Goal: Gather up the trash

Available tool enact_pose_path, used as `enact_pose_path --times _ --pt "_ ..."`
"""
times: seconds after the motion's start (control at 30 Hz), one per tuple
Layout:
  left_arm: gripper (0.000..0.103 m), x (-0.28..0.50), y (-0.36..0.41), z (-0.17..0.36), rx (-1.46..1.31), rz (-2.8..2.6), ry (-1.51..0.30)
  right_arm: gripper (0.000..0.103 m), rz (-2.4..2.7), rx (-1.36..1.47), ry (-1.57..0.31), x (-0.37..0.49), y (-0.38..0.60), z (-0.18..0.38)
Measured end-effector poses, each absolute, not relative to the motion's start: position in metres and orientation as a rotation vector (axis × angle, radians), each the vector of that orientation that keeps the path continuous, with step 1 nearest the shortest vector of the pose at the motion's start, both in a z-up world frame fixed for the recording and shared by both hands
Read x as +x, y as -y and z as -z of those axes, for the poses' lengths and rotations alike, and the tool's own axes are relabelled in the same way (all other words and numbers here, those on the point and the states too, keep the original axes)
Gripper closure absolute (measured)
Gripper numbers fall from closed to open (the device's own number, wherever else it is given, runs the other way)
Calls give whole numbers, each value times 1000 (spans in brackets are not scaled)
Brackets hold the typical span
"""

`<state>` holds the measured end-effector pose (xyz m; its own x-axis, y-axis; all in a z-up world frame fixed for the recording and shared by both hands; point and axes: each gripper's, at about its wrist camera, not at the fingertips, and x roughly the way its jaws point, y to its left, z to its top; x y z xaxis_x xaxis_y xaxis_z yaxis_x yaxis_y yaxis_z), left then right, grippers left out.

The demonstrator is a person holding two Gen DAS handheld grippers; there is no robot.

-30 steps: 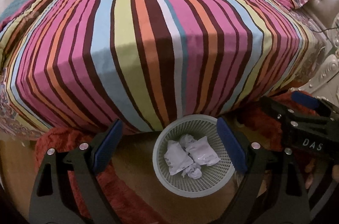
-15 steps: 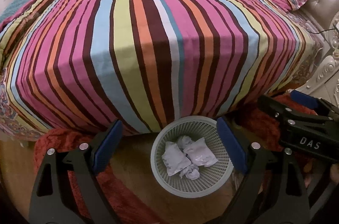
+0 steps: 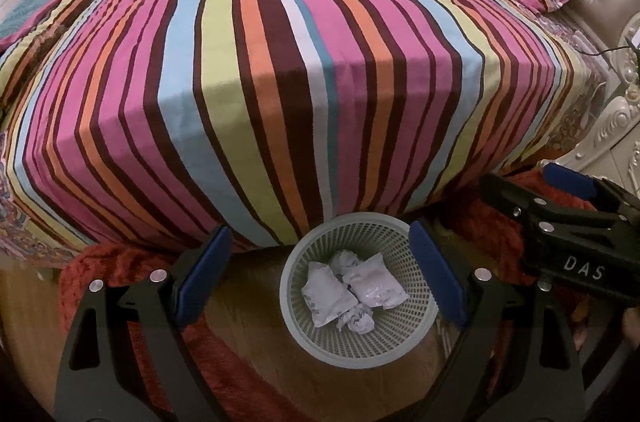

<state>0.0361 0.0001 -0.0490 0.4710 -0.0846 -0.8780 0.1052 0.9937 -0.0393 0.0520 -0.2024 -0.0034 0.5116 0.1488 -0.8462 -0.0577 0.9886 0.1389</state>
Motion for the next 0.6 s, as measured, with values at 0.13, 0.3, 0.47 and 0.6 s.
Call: enact_pose_path --times 0.13,0.3,0.47,0.6 --pt "11 39 2 53 48 77 -1086 7 -129 91 -1033 52 200 4" --pt "11 39 -1 54 51 58 -1085 7 -129 94 -1038 52 200 6" --pt "11 43 -5 58 22 78 -1127 7 -130 105 -1044 53 202 7" --pt "11 40 -6 56 3 86 -1117 7 -131 108 -1046 52 202 9"
